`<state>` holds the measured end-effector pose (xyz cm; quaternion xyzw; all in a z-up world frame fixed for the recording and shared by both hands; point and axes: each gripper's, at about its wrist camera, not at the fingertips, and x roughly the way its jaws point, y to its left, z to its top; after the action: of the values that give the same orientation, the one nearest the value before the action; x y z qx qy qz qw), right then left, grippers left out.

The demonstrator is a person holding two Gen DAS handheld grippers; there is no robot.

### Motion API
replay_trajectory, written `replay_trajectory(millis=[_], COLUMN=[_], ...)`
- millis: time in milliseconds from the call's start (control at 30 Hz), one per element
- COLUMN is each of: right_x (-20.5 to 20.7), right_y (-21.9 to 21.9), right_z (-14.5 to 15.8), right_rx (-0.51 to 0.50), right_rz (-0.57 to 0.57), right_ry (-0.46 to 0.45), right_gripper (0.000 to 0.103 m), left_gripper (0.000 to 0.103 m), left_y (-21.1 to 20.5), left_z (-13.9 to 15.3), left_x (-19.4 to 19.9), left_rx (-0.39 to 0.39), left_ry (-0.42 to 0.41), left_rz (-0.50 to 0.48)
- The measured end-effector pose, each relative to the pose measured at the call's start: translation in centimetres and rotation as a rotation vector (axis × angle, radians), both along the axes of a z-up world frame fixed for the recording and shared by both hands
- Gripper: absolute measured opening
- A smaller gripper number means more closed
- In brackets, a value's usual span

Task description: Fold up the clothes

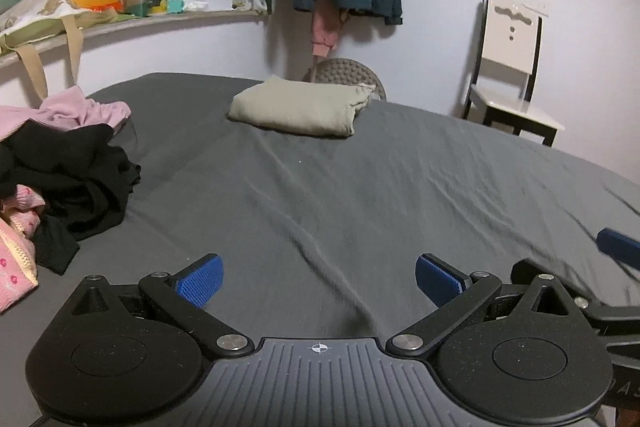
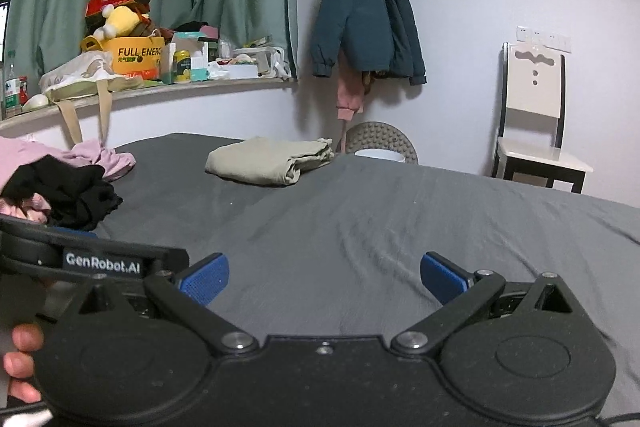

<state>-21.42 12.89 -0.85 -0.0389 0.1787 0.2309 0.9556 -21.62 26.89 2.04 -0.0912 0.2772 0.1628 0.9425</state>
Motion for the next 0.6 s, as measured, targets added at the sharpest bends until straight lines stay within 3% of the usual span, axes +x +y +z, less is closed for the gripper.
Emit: replay_trajectory(millis=[167, 367, 467, 600], right_x=[0.0, 0.2, 0.0, 0.3], right_y=[0.0, -0.3, -0.9, -1.4], right_z=[-0.2, -0.1, 0.1, 0.0], right_rx=[-0.009, 0.022, 0.053, 0.064], right_rz=[0.027, 0.074, 0.056, 0.03], right_ry=[0.001, 0.012, 0.001, 0.014], right_gripper=[0.103, 0.103, 0.103, 0.103], left_gripper=[0.103, 0.103, 0.103, 0.103], left_y=[-0.1, -1.6, -1.2, 0.0], left_z=[-0.2, -0.1, 0.0, -0.1], left_x=[0.0, 0.5, 0.5, 0.0], left_rx=[0.017, 0.141, 0.118, 0.024], left_ry=[-0.003, 0.047, 0.062, 0.03], left_rz=[0.027, 0.08, 0.07, 0.048])
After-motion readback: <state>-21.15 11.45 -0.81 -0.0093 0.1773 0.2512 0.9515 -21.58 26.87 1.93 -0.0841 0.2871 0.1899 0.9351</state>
